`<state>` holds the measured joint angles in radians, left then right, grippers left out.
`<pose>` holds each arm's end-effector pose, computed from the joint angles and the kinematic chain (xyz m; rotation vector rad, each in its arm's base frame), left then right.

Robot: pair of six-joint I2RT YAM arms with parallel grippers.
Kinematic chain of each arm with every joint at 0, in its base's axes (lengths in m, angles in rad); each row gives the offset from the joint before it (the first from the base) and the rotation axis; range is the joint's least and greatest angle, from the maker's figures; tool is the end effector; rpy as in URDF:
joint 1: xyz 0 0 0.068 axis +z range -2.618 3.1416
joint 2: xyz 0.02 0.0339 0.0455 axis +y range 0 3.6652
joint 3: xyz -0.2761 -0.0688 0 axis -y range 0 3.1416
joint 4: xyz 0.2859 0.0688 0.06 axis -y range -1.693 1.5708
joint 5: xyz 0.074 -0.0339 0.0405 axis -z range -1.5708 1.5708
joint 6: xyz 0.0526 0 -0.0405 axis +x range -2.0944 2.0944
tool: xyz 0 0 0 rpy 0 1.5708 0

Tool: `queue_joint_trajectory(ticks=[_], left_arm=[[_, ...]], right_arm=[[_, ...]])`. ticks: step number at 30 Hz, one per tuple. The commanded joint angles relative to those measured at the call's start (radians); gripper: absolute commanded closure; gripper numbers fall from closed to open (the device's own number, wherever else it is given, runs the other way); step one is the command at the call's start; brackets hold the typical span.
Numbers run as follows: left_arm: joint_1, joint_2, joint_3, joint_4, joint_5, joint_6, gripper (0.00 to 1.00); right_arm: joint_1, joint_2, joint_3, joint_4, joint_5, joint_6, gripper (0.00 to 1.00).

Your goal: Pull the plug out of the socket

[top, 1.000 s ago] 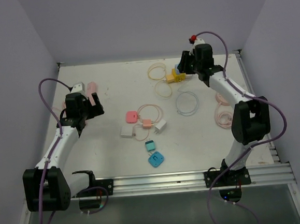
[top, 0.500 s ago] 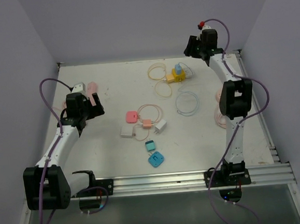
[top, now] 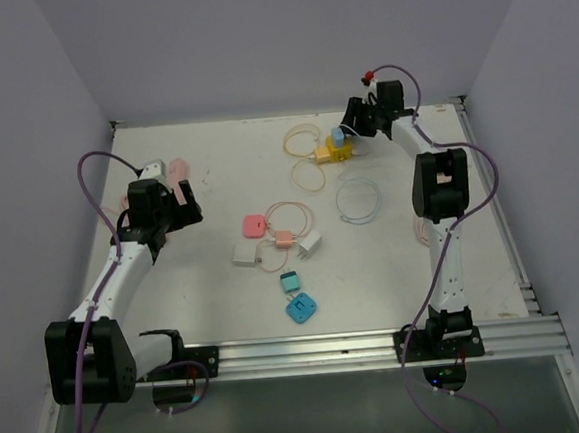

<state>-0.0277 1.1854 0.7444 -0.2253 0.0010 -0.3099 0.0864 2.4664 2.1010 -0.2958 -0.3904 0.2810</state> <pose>0.2998 -0.0084 0.2233 -0.3150 2.2213 -0.1842 0.6167 0.0735 0.1646 0.0021 2.2484 0.6349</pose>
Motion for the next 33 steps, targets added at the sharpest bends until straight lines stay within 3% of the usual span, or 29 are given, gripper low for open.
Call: queue_joint_trajectory(ticks=[1, 10, 18, 24, 33], left_arm=[[0.0, 0.005, 0.03, 0.041, 0.019, 0.019, 0.04], [0.0, 0.008, 0.032, 0.043, 0.031, 0.015, 0.04], [0.0, 0.008, 0.03, 0.046, 0.063, 0.014, 0.04], [-0.001, 0.008, 0.012, 0.084, 0.161, 0.018, 0.04], [-0.038, 0.0, -0.02, 0.168, 0.335, 0.041, 0.03]], right_arm=[[0.01, -0.041, -0.07, 0.02, -0.074, -0.028, 0.46], [0.03, -0.34, -0.53, 0.127, -0.022, 0.001, 0.48], [0.131, -0.604, -0.885, 0.168, 0.093, 0.056, 0.5], [0.159, -0.731, -1.068, 0.224, 0.114, 0.156, 0.51], [0.207, -0.826, -1.194, 0.268, 0.022, 0.216, 0.53]])
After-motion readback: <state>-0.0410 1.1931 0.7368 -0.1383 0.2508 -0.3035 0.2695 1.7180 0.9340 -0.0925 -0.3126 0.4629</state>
